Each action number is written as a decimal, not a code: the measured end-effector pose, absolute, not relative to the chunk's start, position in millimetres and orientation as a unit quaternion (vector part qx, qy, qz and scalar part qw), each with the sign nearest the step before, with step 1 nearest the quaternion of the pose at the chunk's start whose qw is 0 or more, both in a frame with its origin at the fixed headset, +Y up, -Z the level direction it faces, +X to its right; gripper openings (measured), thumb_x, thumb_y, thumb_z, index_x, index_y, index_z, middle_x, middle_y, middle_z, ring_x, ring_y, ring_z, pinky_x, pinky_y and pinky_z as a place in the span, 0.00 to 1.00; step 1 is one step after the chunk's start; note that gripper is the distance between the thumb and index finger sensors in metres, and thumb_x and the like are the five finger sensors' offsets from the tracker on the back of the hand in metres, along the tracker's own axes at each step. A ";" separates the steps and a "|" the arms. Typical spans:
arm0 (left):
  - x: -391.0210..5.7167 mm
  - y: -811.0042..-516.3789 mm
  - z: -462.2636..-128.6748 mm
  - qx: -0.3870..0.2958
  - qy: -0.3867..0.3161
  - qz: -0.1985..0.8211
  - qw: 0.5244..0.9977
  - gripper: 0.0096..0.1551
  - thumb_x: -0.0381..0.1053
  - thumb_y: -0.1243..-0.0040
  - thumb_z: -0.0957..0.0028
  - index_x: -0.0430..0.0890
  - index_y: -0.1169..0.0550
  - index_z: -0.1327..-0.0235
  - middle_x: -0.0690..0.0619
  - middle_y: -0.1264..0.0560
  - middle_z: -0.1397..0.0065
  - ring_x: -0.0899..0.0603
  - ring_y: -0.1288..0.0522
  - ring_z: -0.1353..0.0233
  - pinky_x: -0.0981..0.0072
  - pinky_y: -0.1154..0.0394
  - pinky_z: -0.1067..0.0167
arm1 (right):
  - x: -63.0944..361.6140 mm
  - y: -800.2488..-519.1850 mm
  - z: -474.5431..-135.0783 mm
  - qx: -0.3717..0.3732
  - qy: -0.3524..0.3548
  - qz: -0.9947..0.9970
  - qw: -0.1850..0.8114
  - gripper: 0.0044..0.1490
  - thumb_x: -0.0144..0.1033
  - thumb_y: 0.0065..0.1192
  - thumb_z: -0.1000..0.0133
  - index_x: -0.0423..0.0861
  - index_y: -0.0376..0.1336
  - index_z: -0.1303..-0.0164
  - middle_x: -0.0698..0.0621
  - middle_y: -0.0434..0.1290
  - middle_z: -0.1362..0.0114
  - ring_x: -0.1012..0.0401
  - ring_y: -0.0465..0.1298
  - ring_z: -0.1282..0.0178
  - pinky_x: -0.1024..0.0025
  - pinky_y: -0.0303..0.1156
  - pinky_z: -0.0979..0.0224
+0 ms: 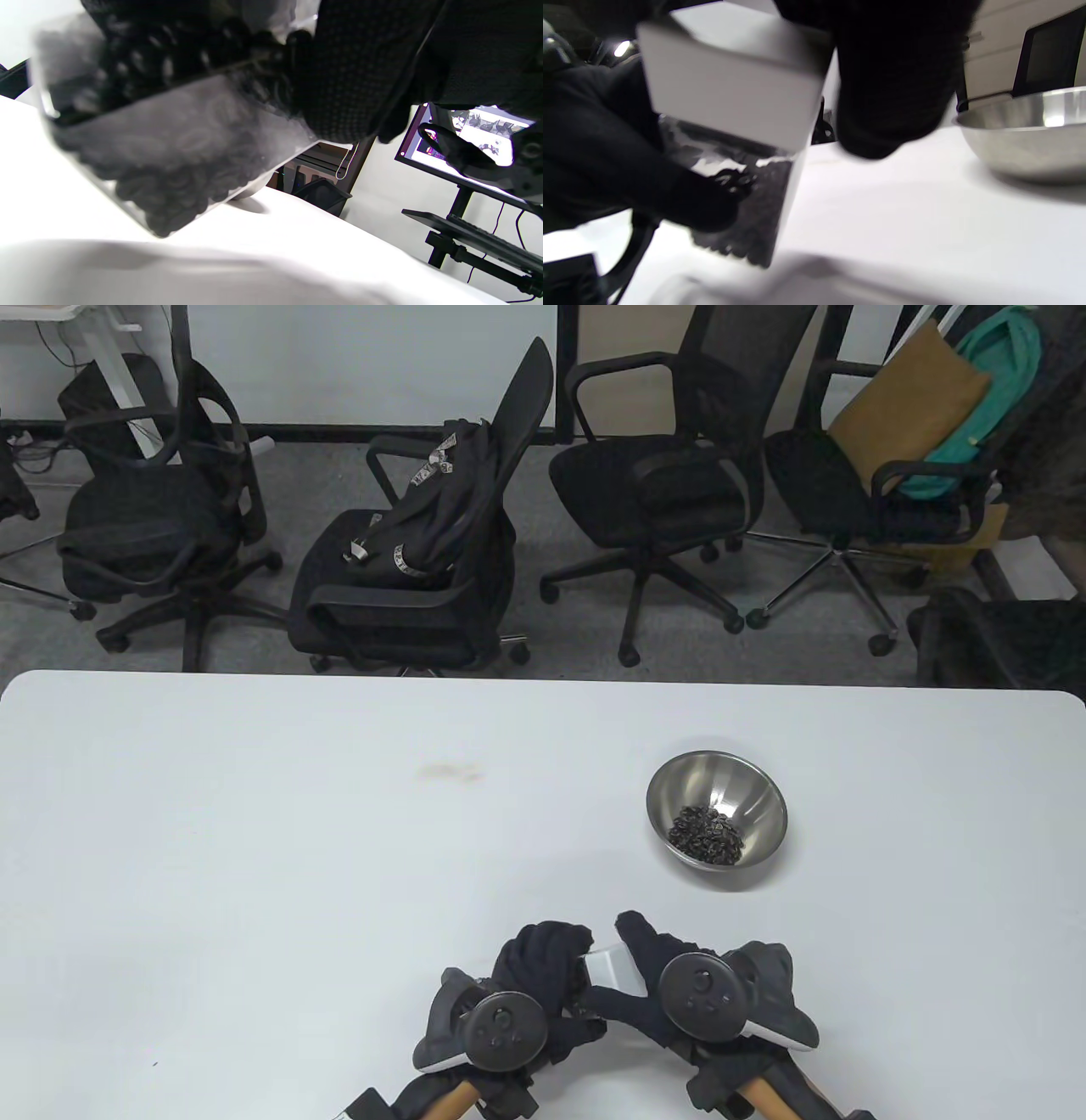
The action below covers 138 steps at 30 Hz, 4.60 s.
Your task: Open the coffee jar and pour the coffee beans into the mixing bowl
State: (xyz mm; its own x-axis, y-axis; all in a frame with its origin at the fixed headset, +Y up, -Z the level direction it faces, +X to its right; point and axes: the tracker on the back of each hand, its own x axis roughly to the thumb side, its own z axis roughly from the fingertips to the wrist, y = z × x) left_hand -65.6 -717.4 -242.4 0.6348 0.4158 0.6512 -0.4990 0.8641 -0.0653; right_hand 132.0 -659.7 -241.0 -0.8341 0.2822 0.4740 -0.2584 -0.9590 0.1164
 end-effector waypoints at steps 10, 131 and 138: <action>-65.9 -719.0 -244.1 0.051 -0.353 0.261 0.897 0.59 0.57 0.17 0.55 0.33 0.38 0.22 0.34 0.35 0.24 0.31 0.31 0.28 0.35 0.31 0.29 | 131.9 -647.0 -237.1 0.387 0.024 0.917 0.090 0.63 0.52 0.74 0.44 0.45 0.40 0.10 0.33 0.49 0.12 0.37 0.56 0.16 0.36 0.57 0.19; -52.9 -711.3 -225.7 0.136 -0.350 0.167 0.912 0.58 0.58 0.18 0.54 0.32 0.38 0.24 0.34 0.36 0.26 0.31 0.31 0.31 0.35 0.30 0.31 | 141.7 -663.1 -243.1 0.230 -0.020 0.945 0.230 0.59 0.62 0.61 0.37 0.19 0.58 0.24 0.26 0.74 0.38 0.42 0.83 0.48 0.54 0.84 0.47; -48.3 -708.6 -219.7 0.165 -0.347 0.122 0.915 0.57 0.59 0.19 0.54 0.31 0.37 0.26 0.33 0.34 0.28 0.32 0.29 0.32 0.36 0.29 0.32 | 143.4 -664.7 -244.0 0.192 -0.002 0.940 0.282 0.58 0.59 0.63 0.37 0.17 0.59 0.27 0.24 0.74 0.40 0.40 0.83 0.51 0.52 0.84 0.50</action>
State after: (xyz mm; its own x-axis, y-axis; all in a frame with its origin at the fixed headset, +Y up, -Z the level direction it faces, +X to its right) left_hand -48.3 -708.6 -219.7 0.7301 0.1080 0.6748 -0.3373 0.9157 0.2184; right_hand 143.4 -664.7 -244.0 -0.7677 0.5293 0.3613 -0.5309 -0.8410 0.1041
